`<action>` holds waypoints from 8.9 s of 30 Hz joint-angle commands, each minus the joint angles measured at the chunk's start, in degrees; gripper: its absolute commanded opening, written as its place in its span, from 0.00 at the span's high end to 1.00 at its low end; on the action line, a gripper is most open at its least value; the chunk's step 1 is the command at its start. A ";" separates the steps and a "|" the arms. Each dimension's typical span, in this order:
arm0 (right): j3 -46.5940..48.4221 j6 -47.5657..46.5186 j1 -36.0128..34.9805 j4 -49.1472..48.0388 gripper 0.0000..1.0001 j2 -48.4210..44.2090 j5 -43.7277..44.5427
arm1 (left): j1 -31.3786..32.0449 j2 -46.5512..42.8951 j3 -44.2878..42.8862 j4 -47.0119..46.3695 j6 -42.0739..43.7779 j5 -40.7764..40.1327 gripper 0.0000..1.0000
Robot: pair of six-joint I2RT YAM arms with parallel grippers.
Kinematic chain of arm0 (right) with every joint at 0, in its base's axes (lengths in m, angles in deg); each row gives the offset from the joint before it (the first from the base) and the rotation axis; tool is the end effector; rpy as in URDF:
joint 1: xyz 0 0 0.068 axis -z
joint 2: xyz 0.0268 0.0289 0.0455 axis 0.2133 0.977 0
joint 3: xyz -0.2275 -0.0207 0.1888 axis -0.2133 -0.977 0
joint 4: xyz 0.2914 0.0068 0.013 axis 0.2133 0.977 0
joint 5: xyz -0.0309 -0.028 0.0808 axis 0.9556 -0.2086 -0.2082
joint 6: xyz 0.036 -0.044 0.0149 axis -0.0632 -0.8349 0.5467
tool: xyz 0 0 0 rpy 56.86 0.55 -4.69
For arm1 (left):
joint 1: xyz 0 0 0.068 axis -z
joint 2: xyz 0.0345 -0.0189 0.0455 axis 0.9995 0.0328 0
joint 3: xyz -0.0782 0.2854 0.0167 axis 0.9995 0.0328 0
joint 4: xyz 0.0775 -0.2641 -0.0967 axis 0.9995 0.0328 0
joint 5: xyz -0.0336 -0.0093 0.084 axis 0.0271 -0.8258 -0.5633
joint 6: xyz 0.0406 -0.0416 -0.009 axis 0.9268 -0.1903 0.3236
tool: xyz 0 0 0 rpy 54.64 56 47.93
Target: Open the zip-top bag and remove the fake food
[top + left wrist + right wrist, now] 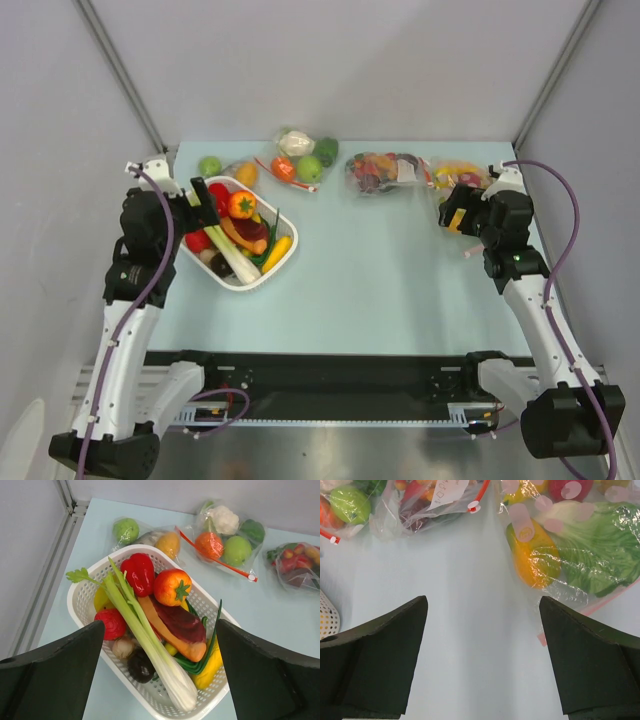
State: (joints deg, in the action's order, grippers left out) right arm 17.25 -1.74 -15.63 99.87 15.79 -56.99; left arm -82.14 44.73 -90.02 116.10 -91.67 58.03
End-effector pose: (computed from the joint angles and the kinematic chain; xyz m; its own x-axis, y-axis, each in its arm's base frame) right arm 0.2534 0.0155 0.3340 -0.3561 0.1876 -0.9154 0.0004 0.9797 0.2006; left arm 0.1953 -0.0139 0.4191 -0.2480 -0.1361 -0.9591 -0.0875 0.9892 -0.1177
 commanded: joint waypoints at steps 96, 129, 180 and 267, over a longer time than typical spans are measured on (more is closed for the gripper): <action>22.09 42.23 -18.66 1.16 1.00 27.05 -23.10 | 45.00 34.04 2.04 -36.84 -9.42 6.89 0.00; 11.54 52.27 -16.21 -4.74 1.00 16.33 -28.47 | 44.91 34.74 8.72 -46.16 -7.40 14.96 1.00; 16.37 -11.81 -11.98 -6.40 0.11 19.40 -54.75 | 39.02 25.16 -10.97 0.34 21.08 32.29 1.00; 15.14 -7.42 -14.53 -4.74 1.00 20.20 -61.08 | 37.00 31.23 -9.74 -17.42 12.03 33.25 0.39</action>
State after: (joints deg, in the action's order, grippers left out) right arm 30.23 -9.24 -29.88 96.61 37.08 -118.30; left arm -44.59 78.10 -100.90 100.80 -78.03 88.46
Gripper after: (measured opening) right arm 0.010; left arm 0.601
